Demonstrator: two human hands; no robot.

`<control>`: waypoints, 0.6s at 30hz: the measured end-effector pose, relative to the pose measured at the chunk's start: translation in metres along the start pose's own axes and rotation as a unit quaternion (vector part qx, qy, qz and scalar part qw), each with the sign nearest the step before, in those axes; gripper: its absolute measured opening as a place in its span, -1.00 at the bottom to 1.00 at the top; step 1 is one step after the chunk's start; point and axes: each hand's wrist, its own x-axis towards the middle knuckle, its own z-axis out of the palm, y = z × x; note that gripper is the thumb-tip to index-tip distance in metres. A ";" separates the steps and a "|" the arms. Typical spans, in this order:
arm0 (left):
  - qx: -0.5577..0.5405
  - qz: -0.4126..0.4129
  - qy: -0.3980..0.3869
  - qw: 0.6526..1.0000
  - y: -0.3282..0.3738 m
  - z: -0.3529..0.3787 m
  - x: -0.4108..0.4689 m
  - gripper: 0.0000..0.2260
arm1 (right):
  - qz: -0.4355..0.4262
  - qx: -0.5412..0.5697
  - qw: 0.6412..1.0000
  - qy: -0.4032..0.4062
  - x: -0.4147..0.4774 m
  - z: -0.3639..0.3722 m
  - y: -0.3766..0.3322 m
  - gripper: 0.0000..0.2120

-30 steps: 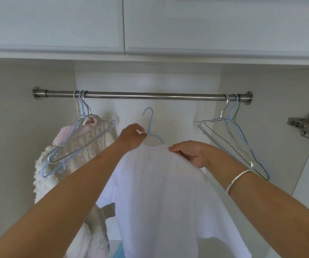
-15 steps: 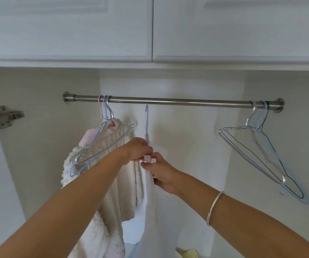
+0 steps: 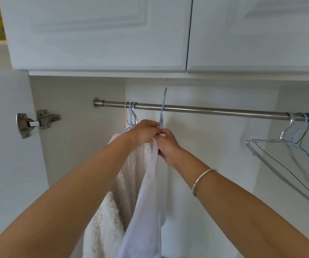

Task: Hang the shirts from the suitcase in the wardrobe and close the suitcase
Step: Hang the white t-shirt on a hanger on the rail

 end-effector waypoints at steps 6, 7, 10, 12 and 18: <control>-0.031 -0.036 0.020 0.999 -0.014 -0.010 0.002 -0.72 | 0.017 -0.013 1.000 -0.017 0.008 0.013 0.001 -0.85; -0.032 -0.040 0.020 0.998 -0.017 -0.012 0.002 -0.73 | 0.020 -0.021 0.999 -0.026 0.008 0.015 0.000 -0.86; -0.044 -0.041 0.030 0.998 -0.025 -0.019 0.000 -0.73 | 0.028 -0.062 0.997 -0.048 0.011 0.024 0.000 -0.86; -0.040 -0.036 0.033 0.998 -0.030 -0.026 -0.002 -0.79 | 0.031 -0.090 0.993 -0.066 0.012 0.033 0.000 -0.78; 0.020 -0.068 0.077 0.995 -0.050 -0.049 -0.003 -0.79 | 0.018 -0.150 0.980 -0.126 0.004 0.058 0.003 -0.86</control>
